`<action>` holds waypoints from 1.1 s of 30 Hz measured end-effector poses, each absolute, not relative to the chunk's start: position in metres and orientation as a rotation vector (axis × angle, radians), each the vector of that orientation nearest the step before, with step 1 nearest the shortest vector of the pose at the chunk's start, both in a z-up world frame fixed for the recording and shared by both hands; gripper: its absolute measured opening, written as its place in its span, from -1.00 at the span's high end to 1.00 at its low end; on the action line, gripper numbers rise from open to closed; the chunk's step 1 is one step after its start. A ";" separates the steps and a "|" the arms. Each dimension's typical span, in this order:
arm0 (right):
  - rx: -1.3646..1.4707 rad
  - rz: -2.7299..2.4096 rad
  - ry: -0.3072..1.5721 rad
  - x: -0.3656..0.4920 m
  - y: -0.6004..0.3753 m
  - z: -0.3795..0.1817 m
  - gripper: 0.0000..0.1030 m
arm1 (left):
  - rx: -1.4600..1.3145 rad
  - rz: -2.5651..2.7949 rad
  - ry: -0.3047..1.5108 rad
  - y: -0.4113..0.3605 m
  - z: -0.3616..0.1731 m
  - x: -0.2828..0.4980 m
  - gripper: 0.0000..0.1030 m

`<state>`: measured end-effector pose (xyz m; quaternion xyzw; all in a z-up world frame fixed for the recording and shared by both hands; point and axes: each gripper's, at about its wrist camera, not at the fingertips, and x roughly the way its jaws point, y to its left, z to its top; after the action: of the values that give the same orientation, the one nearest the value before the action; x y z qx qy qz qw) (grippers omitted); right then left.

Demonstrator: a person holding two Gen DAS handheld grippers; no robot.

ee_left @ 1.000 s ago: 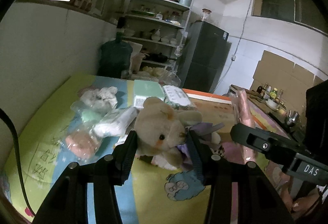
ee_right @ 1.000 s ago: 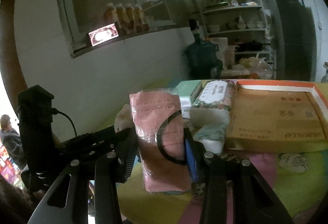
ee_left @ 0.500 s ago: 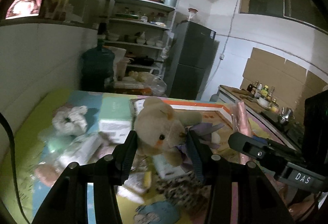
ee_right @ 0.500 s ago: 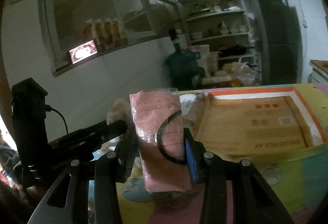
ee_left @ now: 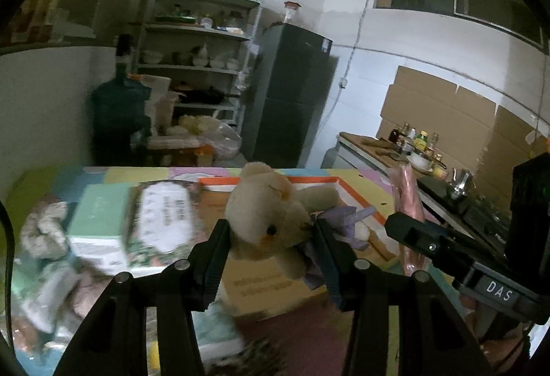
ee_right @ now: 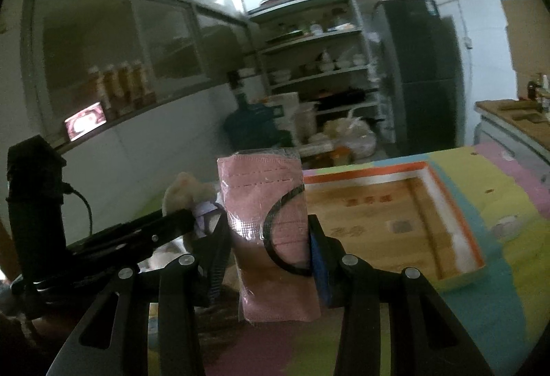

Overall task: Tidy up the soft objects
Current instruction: 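Carry the teddy bear with the left tool while the right tool carries the pink packet to the cardboard tray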

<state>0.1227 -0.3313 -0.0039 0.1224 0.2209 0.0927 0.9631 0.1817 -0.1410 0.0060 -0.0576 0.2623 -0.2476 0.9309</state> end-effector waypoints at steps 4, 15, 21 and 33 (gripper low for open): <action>0.246 0.132 0.460 0.130 -0.357 -0.007 0.15 | -0.112 -0.525 0.557 -0.167 0.003 0.196 0.04; 0.260 0.009 0.536 0.156 -0.417 -0.030 0.15 | -0.103 -0.534 0.628 -0.222 -0.017 0.233 0.04; 0.270 -0.034 0.595 0.177 -0.437 -0.046 0.15 | -0.097 -0.526 0.682 -0.242 -0.030 0.253 0.04; 0.269 -0.050 0.720 0.210 -0.449 -0.076 0.15 | -0.114 -0.533 0.859 -0.260 -0.071 0.284 0.04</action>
<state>0.2105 -0.4493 -0.0762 0.1310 0.3512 -0.0245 0.9268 0.2839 -0.2598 -0.0706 -0.0545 0.4110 -0.2551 0.8735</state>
